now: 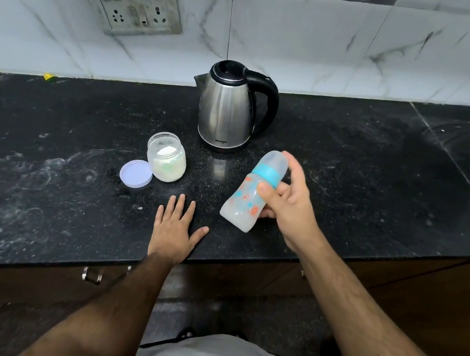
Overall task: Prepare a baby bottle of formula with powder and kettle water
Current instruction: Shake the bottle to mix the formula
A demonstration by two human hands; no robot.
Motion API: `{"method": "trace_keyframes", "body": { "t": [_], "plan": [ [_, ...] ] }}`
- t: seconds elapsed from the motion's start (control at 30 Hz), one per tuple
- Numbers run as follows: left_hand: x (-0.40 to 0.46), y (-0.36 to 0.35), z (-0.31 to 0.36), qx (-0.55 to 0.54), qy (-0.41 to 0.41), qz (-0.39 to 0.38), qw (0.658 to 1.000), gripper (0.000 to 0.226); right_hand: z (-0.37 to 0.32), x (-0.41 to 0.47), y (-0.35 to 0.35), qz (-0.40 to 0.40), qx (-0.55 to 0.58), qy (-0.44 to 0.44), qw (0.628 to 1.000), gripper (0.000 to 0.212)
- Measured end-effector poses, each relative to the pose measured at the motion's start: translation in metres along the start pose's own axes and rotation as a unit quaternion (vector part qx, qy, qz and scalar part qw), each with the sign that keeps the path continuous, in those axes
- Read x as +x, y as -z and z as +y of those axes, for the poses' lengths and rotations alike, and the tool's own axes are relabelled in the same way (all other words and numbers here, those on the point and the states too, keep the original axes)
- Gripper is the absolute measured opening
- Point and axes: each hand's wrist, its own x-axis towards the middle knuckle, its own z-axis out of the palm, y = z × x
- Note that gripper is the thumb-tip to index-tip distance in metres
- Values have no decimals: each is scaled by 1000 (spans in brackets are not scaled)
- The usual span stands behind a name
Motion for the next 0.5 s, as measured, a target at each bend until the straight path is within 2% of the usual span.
{"method": "trace_keyframes", "body": {
  "t": [0.13,0.3,0.43,0.5],
  "plan": [
    [0,-1,-1,4,-2,8,1000,95,-1,9,10,66,42,24,997,74],
    [0,-1,-1,6,-1,7,1000,96,5,-4,-1,-12,-1,-2,1000,73],
    [1,-1,0,4,0,1,1000,96,1,10,8,65,56,14,996,82],
    [0,0,0,4,0,-3,1000,91,2,11,5,47,36,12,998,81]
  ]
}}
